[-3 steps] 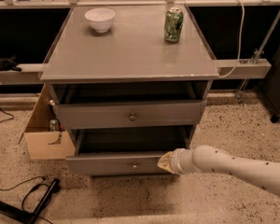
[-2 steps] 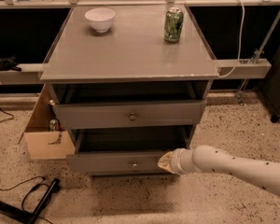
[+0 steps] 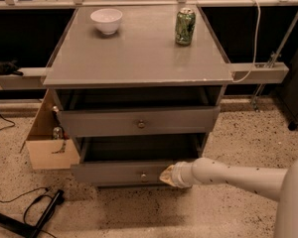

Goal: Close middle drawer

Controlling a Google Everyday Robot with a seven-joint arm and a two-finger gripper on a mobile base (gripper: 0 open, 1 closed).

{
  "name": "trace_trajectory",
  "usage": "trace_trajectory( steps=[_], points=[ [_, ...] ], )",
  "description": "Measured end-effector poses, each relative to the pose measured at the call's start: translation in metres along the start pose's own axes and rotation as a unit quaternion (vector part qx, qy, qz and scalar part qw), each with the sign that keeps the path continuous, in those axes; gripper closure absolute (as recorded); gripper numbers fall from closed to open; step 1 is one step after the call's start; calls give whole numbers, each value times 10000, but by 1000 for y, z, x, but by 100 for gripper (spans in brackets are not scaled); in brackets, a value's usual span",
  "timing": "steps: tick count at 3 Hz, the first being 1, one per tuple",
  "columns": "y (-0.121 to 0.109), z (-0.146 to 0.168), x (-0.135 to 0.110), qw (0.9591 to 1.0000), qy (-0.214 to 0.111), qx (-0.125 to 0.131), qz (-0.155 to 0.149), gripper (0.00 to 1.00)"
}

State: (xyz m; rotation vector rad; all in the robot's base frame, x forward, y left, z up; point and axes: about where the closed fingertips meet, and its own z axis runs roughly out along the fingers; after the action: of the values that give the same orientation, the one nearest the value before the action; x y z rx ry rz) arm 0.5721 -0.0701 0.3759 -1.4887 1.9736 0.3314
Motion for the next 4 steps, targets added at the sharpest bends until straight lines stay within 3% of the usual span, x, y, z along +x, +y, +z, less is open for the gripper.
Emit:
trace_trajectory(
  steps=[1,2,3,4],
  points=[
    [-11,20,6,10000,-2,79,-2,100],
    [-72,38,5,9986,-22,520,-53,100],
    [-72,38,5,9986,-22,520,-53,100],
    [-72,38,5,9986,-22,520,-53,82]
  ],
)
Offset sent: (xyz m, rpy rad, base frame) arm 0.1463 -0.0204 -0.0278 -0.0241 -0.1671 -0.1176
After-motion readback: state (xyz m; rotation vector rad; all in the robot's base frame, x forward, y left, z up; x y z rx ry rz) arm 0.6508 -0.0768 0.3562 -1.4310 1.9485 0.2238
